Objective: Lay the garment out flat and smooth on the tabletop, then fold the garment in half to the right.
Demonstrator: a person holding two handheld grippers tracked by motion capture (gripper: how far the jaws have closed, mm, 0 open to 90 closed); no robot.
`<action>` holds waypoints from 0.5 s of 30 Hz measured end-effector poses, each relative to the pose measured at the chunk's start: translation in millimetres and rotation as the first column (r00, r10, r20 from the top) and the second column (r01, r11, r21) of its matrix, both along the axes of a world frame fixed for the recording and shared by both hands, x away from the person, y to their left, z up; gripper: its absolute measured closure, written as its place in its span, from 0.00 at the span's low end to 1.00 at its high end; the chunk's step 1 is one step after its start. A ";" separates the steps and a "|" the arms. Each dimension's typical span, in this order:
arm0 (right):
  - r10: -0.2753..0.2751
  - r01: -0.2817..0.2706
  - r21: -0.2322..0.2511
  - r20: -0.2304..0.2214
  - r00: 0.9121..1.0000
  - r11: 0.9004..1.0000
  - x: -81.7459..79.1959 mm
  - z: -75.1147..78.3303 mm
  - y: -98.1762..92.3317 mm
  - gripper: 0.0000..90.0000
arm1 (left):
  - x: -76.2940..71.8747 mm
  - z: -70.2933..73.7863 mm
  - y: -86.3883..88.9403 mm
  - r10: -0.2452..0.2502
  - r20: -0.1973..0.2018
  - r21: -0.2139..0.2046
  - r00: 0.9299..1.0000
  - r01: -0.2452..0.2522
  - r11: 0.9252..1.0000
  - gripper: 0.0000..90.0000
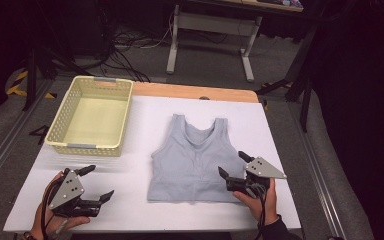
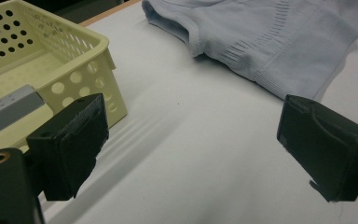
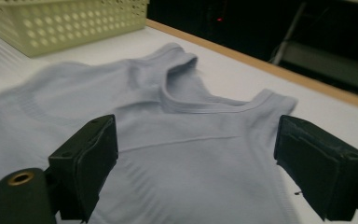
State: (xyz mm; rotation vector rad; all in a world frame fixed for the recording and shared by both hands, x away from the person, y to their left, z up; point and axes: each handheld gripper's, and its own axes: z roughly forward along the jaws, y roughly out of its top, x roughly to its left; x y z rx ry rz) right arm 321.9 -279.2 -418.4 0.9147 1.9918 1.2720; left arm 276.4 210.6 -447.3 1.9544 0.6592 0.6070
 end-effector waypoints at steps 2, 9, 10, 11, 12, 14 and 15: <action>-0.001 0.001 0.028 -0.018 1.000 1.000 -0.5 0.6 0.4 0.16 | -0.5 1.3 0.2 0.000 0.007 0.002 1.000 0.000 1.000 0.11; 0.024 -0.024 -0.003 0.004 1.000 1.000 -8.0 4.5 12.6 0.19 | 4.2 4.5 3.0 0.020 0.010 -0.006 1.000 -0.020 1.000 0.11; 0.043 -0.043 -0.001 0.006 0.999 0.999 -9.1 5.1 15.6 0.21 | 5.0 4.5 2.7 0.022 0.009 -0.006 1.000 -0.022 1.000 0.11; 0.059 -0.059 -0.003 0.007 0.998 0.998 -10.0 5.6 19.0 0.23 | 5.6 4.6 2.3 0.023 0.007 -0.005 1.000 -0.023 1.000 0.11; 0.076 -0.076 -0.005 -0.002 0.997 0.997 -10.8 6.1 23.1 0.24 | 6.1 4.4 1.7 0.025 0.003 -0.005 1.000 -0.024 1.000 0.11; 0.117 -0.117 -0.012 -0.010 0.993 0.993 -13.4 6.3 32.3 0.28 | 7.5 4.2 0.2 0.030 -0.005 -0.003 1.000 -0.030 1.000 0.12; 0.135 -0.135 -0.024 -0.021 0.991 0.991 -15.1 6.0 39.5 0.30 | 7.7 4.0 -0.7 0.031 -0.007 -0.005 1.000 -0.031 1.000 0.12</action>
